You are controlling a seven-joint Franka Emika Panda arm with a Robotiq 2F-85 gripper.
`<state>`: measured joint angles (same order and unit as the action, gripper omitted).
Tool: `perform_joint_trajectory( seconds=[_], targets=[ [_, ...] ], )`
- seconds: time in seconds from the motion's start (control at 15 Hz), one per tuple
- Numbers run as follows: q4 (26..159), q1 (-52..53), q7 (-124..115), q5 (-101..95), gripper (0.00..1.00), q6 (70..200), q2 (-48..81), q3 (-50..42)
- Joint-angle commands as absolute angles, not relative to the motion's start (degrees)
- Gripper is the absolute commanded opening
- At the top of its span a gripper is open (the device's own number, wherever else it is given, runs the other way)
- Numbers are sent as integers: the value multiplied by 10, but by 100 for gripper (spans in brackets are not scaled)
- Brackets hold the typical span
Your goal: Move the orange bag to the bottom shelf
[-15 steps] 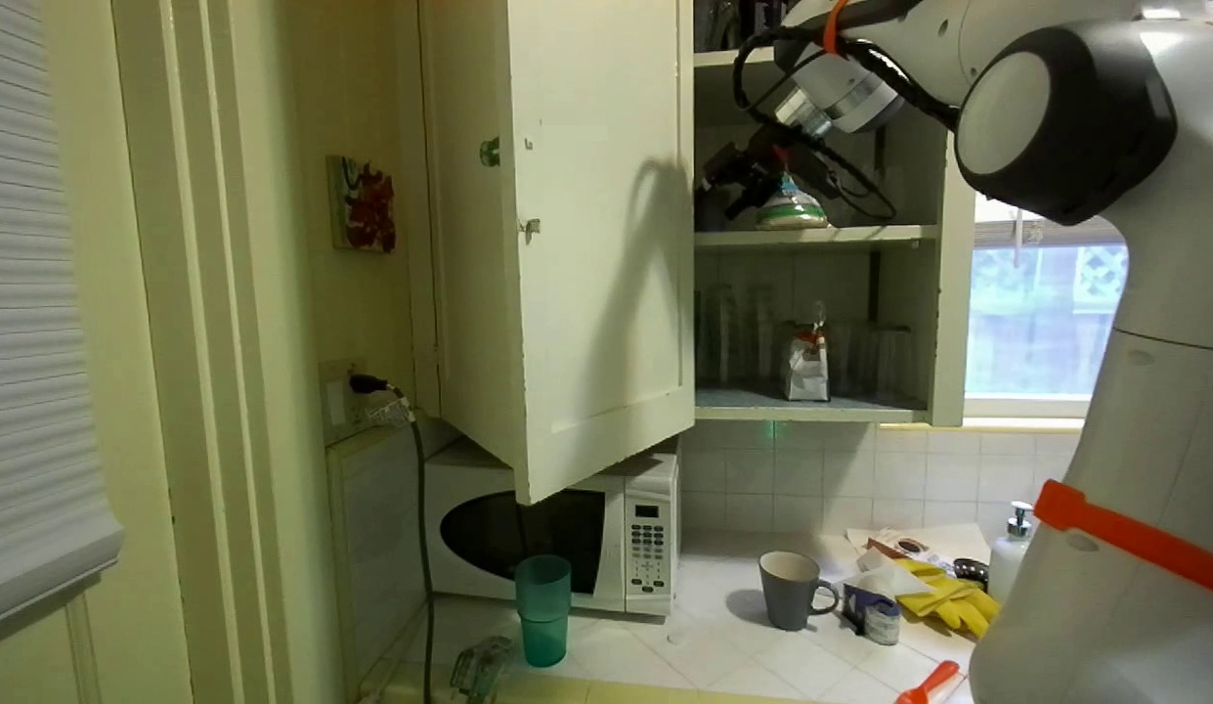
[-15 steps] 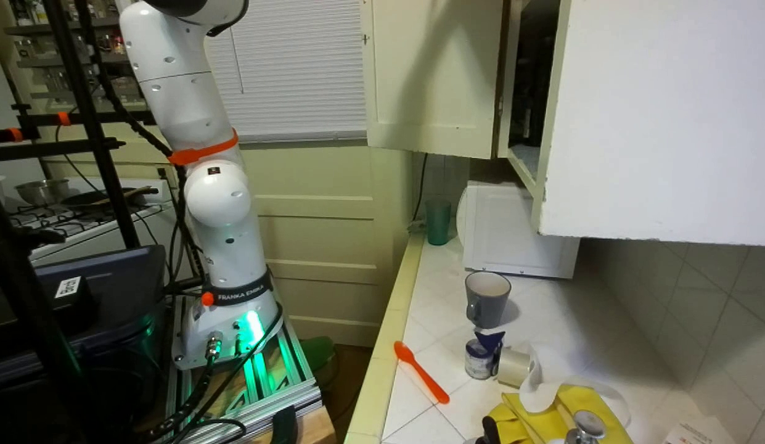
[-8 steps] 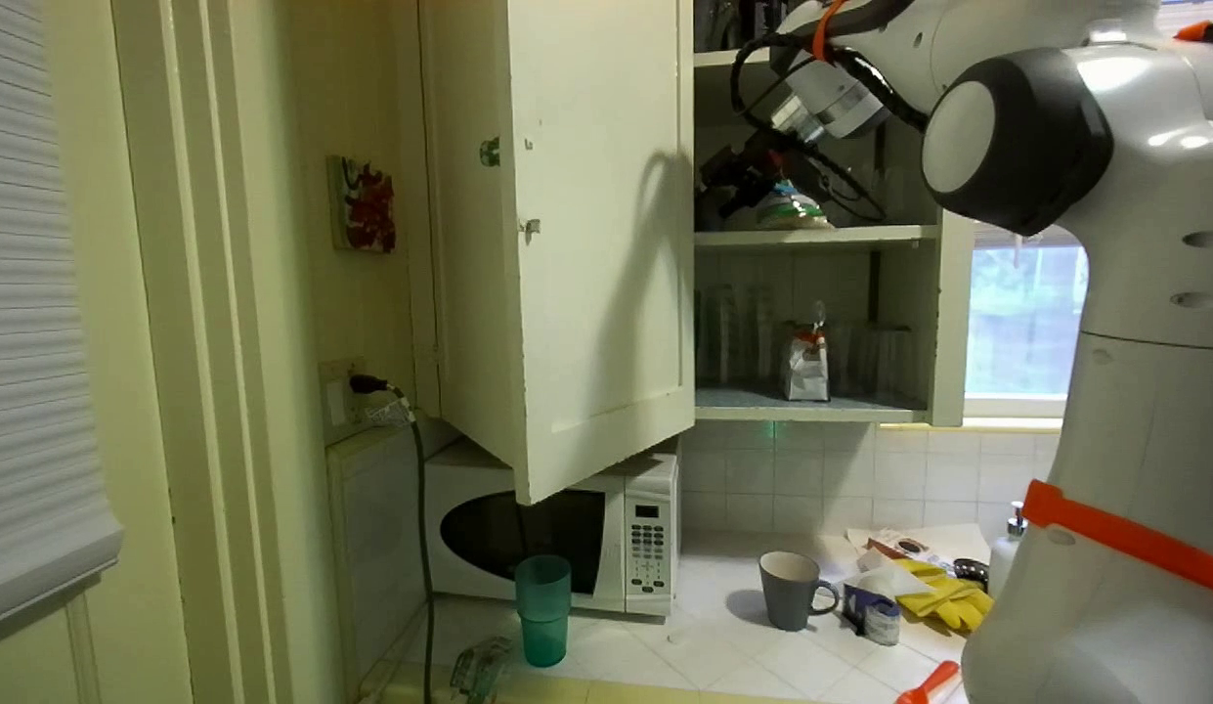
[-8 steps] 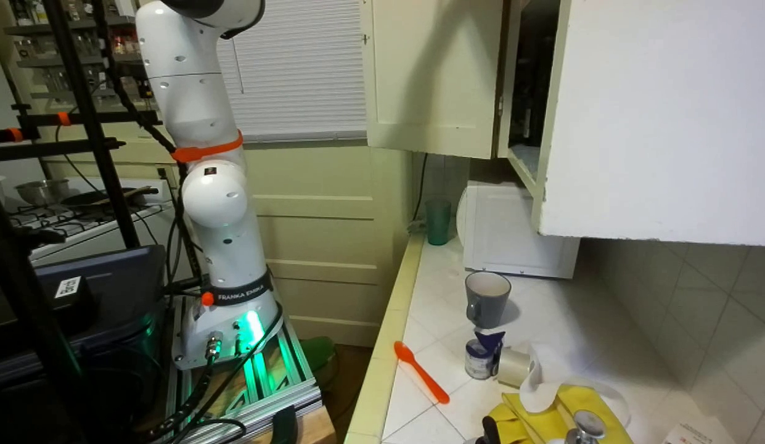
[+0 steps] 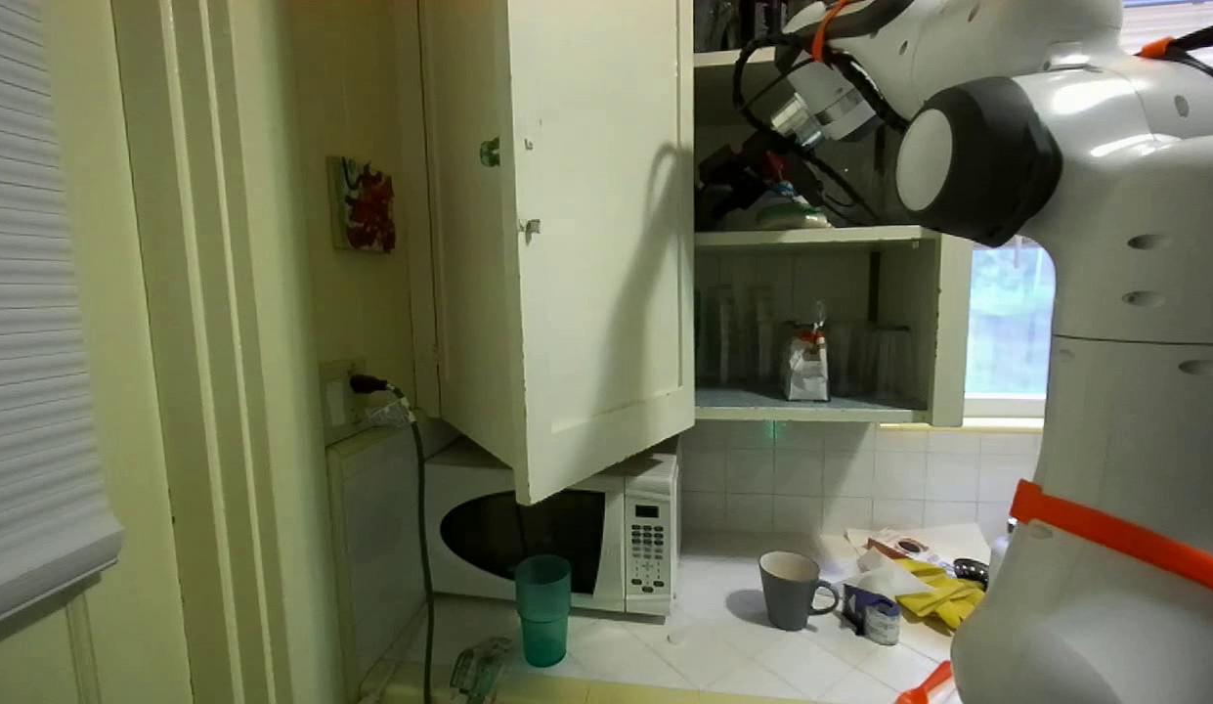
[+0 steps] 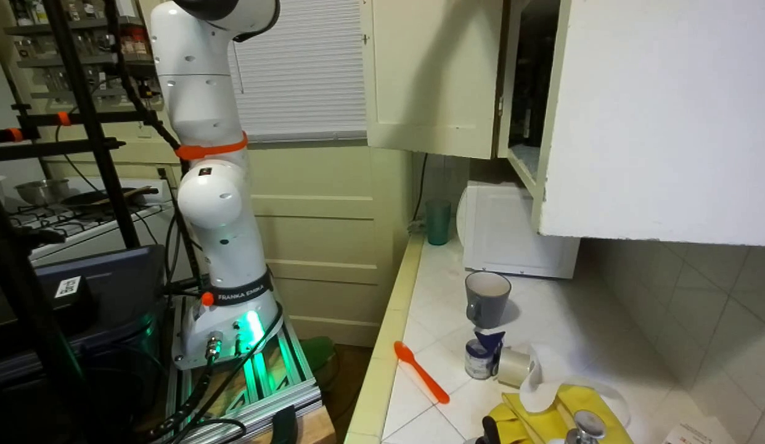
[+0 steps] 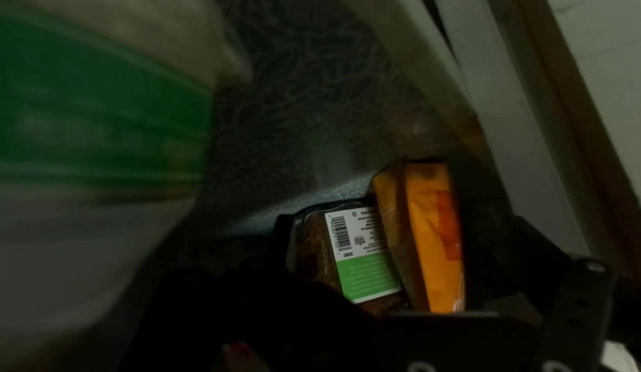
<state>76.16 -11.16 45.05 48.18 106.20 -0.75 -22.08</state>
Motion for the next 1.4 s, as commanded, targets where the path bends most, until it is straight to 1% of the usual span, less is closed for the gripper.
perform_joint_trajectory(
  seconds=[0.0,0.07,1.33],
  targets=[
    [724,-140,466,509,100,1042,24,-204],
    [726,-124,465,505,100,1048,24,-217],
    [711,-120,446,547,100,1068,48,-209]
  ],
)
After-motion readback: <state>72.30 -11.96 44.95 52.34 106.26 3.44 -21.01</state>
